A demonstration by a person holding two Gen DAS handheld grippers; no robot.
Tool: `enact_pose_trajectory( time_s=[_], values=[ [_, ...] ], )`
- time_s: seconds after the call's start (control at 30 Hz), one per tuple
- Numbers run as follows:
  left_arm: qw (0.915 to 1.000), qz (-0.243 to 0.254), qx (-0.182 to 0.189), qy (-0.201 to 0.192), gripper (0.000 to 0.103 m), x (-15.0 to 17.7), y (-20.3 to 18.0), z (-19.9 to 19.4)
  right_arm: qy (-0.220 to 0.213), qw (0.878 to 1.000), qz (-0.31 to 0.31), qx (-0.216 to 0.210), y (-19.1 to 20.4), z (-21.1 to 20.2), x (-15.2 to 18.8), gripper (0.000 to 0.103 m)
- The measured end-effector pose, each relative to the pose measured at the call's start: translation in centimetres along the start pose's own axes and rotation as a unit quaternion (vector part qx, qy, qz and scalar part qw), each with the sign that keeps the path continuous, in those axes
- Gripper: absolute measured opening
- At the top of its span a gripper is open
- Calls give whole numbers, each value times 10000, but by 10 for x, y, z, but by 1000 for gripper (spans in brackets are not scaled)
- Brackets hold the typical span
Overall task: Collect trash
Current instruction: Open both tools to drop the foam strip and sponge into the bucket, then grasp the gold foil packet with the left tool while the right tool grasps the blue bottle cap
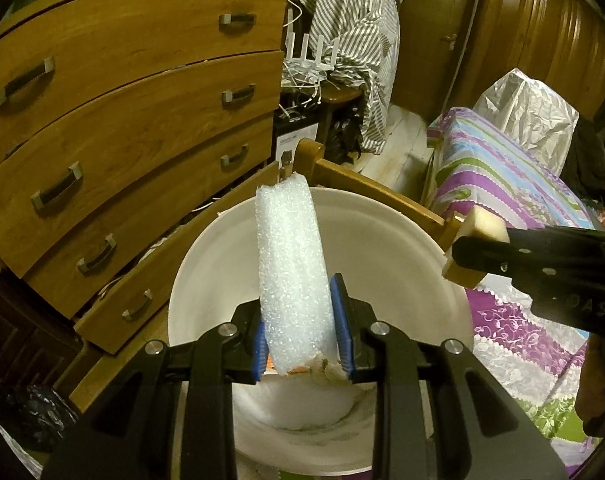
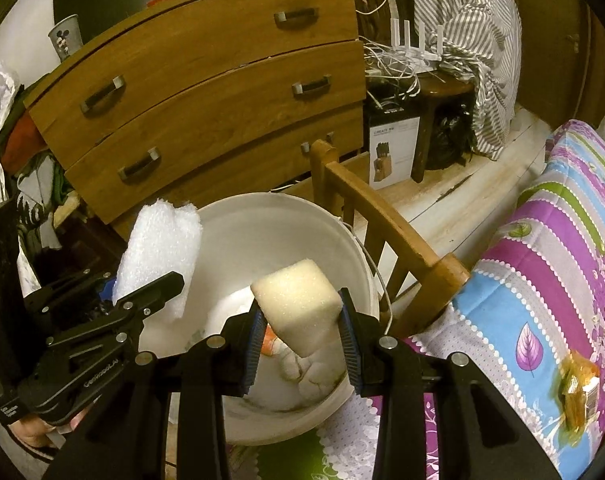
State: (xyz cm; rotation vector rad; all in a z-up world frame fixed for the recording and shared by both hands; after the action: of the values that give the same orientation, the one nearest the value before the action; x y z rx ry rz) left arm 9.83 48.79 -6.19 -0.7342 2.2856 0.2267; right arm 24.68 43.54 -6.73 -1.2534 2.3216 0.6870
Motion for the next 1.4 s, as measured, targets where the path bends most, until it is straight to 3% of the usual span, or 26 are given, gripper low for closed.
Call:
enact_pose_trajectory(
  time_s=[0.13,0.2,0.23,0.27,0.7,0.9,1.1,1.3,1.4],
  values=[
    [10000,7,-48,22,30,1,1,3,-4,10000,0,-4,0,-1,0,37],
    [10000,7,-94,35,52,1,2,4,-32,10000,50,-10,-2,-1,0,44],
    [9999,4,-142,10,66,1,3,3,-52,9999,92,-34,-3,-1,0,54],
    [9998,-7,-182,-14,71,2,4,3,-76,9999,113,-24,-4,-1,-2,56],
    [9997,-59,-217,40,72,8,13,2,-237,9991,350,-25,-22,-18,6,57],
    [9999,1,-152,16,72,14,6,-8,-714,9966,421,33,-28,-63,32,57],
    [9998,209,55,-13,72,23,-25,-16,-1572,9851,451,532,-54,-149,107,63],
    [9950,828,555,97,72,40,-105,-18,-1935,9728,818,975,-102,-217,201,69],
    [9871,1265,956,234,72,55,-162,-16,-1917,9683,1058,1198,-132,-242,255,70]
  ],
)
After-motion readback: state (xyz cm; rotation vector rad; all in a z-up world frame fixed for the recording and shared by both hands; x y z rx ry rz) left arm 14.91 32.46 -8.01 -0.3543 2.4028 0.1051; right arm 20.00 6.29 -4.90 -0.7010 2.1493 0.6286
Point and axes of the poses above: each gripper's, at about its wrist camera, not at the fingertips, and z roughly the way its jaws point, y to its left, x to its underside, the point moved 2 cm from there along z, roughly the way its jaws point, and after that the axes turned 5 degrees about z, right-handed, at the moved point
